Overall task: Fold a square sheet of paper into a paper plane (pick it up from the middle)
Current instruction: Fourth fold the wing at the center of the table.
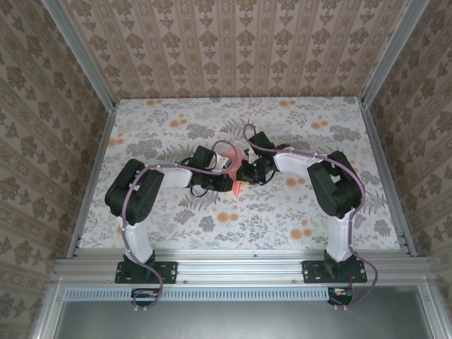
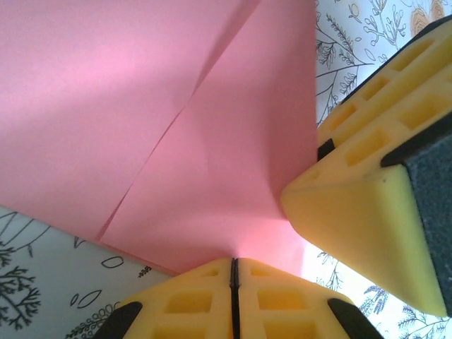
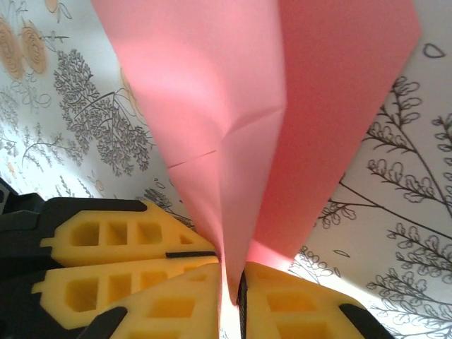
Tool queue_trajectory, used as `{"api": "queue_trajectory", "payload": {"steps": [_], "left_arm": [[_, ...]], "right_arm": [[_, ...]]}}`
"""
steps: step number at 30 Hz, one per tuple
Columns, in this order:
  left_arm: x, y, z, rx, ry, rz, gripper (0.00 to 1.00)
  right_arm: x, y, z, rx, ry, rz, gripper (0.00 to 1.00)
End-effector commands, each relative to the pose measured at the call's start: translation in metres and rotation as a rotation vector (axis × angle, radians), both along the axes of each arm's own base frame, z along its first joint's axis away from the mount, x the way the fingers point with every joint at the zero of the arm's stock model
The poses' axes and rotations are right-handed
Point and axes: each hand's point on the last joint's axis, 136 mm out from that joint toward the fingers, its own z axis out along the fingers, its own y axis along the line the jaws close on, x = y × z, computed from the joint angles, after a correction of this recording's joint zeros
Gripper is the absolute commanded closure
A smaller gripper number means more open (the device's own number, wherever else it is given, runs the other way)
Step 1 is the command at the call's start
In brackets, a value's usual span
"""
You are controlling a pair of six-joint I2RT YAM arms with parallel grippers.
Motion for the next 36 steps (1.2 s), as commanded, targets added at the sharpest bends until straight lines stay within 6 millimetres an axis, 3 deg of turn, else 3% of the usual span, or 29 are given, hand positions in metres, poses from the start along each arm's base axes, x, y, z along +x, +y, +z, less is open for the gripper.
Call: {"api": "queue_trajectory", "payload": {"steps": [1,9,23,29,36], "left_arm": [[-0.025,0.038,-0.064,0.201,0.136,0.058,0.9],[-0.026,0.039,-0.065,0.205,0.14,0.058,0.9],[-0.025,0.04,-0.065,0.208,0.143,0.054,0.91],[-0.024,0.04,-0.066,0.208,0.145,0.055,0.91],[-0.025,0.04,-0.068,0.208,0.152,0.054,0.91]], "right_arm": [[0.007,-0.006,0.011,-0.028,-0.031,-0.005,0.77],[0.022,-0.013,0.021,0.013,-0.066,-0.036,0.75],[0.04,-0.016,0.017,0.046,-0.08,-0.055,0.79],[0.038,-0.016,0.013,0.037,-0.06,-0.048,0.77],[0.025,-0.036,0.0,-0.055,-0.03,-0.081,0.7]]}}
